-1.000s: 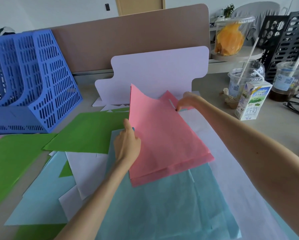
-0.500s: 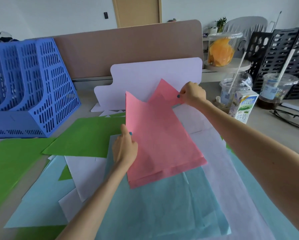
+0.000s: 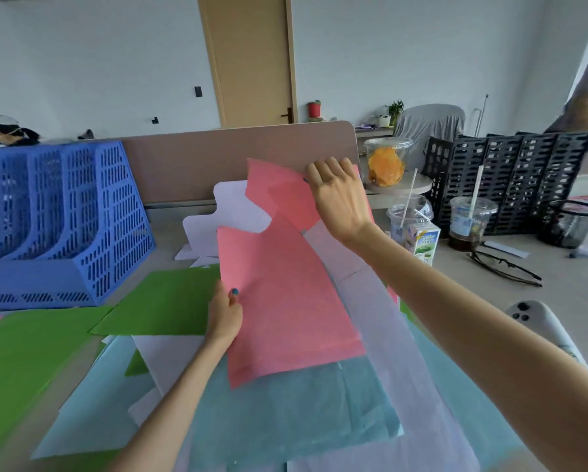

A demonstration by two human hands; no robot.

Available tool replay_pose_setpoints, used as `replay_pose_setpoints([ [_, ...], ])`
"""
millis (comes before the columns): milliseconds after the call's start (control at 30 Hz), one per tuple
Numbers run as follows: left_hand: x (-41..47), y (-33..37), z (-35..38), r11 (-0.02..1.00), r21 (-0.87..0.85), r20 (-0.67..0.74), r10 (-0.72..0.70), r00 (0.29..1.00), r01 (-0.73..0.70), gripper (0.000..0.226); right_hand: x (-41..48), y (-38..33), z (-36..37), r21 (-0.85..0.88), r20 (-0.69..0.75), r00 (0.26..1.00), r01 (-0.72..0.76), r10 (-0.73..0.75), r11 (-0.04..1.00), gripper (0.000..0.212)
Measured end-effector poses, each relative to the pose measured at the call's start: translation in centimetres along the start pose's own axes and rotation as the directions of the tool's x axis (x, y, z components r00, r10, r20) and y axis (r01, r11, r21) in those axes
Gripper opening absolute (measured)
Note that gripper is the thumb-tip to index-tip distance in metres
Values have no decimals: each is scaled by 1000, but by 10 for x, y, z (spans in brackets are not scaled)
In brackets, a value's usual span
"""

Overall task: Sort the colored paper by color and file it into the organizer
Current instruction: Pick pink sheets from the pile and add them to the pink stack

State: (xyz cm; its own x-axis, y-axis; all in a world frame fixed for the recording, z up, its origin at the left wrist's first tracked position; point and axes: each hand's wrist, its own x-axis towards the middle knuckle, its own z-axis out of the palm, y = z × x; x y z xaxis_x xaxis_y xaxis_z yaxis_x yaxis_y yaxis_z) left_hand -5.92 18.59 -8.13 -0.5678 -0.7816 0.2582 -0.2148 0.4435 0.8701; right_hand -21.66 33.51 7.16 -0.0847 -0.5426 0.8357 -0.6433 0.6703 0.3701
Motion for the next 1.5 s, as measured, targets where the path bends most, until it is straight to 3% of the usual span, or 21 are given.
replay_pose_setpoints([
  [200,-14,-8,-26,993,52,155,-109,982,102,19,23,-6,-40,32,-184,982,52,-46,998,23],
  [300,-12,-5,-38,992,119,104,-46,994,34,67,30,-11,-56,86,-271,961,84,-58,993,22],
  [400,-11,33,-59,984,-174,42,31,999,-23,91,39,-18,-70,210,-324,946,73,-1,975,19],
  [500,-7,72,-74,863,-491,154,-46,987,117,94,50,-26,-84,342,-336,939,52,71,938,12],
  [633,0,91,-83,652,-727,215,-80,973,214,101,56,-32,-100,540,-185,971,-30,153,841,14],
  [700,-2,88,-88,604,-756,277,-56,959,253,106,54,-31,-104,624,-87,978,-97,192,776,13],
  [833,-15,83,-91,551,-800,270,-22,963,237,35,48,-24,-98,705,91,960,-250,265,664,16],
  [900,-21,80,-89,563,-795,263,-15,965,225,33,43,-21,-94,715,211,928,-360,306,599,17],
  [1033,-22,74,-88,722,-684,96,-49,994,102,37,25,-13,-79,622,380,846,-533,374,573,20],
  [1100,-22,72,-90,791,-610,-6,-62,998,45,29,15,-7,-67,608,487,746,-663,455,436,32],
  [1167,-20,70,-90,813,-581,-68,-91,993,35,26,2,-5,-56,605,668,571,-790,477,97,50],
  [1233,-18,63,-89,835,-550,-111,-110,988,32,28,-16,-10,-49,546,821,466,-809,330,-218,49],
  [1300,-16,55,-85,858,-513,-147,-111,983,20,30,-36,-17,-41,508,861,463,-809,212,-295,28],
  [1400,-17,47,-80,909,-416,-169,-72,983,-4,26,-56,-27,-30,524,846,455,-807,279,-273,12],
  [1500,-19,39,-77,959,-283,-132,-13,991,-25,25,-62,-29,-21,503,849,403,-813,341,-293,20],
])
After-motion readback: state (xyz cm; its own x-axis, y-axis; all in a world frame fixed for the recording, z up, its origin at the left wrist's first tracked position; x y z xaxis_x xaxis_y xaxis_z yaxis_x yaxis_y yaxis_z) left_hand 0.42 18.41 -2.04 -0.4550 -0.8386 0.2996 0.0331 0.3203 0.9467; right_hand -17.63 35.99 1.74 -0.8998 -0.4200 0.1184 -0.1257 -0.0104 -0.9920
